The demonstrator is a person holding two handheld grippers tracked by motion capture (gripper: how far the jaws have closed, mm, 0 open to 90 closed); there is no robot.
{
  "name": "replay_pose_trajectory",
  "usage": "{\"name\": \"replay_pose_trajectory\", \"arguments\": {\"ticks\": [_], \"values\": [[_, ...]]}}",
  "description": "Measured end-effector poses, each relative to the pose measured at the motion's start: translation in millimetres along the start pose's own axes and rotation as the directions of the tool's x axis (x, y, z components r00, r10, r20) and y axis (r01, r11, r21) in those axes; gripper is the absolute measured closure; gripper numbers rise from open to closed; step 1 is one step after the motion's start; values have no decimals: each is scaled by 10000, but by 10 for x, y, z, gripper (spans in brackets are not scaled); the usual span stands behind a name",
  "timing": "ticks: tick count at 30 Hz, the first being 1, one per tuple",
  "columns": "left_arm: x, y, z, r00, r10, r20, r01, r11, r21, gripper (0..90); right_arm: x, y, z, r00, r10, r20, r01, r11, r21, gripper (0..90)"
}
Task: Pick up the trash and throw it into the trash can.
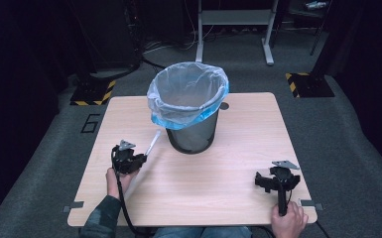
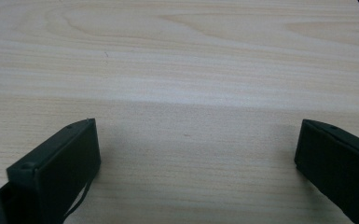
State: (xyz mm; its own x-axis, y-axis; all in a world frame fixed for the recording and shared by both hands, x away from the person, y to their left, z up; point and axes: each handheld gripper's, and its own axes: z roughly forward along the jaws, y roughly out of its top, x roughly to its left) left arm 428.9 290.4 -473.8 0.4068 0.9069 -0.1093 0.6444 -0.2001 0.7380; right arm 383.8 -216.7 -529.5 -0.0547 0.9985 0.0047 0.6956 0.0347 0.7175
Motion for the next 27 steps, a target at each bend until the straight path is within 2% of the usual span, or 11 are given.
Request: {"name": "replay_pose_trajectory", "arguments": {"ticks": [15,27], "values": [[70,192,-196,9993,173,-329,-190,9984,-534,775,0,0,1,10000,2,5,-2,10000,-7,0],[79,394,-351,9982,346,-495,-398,9932,-1093,776,0,0,1,10000,5,5,-5,10000,-8,0]]}}
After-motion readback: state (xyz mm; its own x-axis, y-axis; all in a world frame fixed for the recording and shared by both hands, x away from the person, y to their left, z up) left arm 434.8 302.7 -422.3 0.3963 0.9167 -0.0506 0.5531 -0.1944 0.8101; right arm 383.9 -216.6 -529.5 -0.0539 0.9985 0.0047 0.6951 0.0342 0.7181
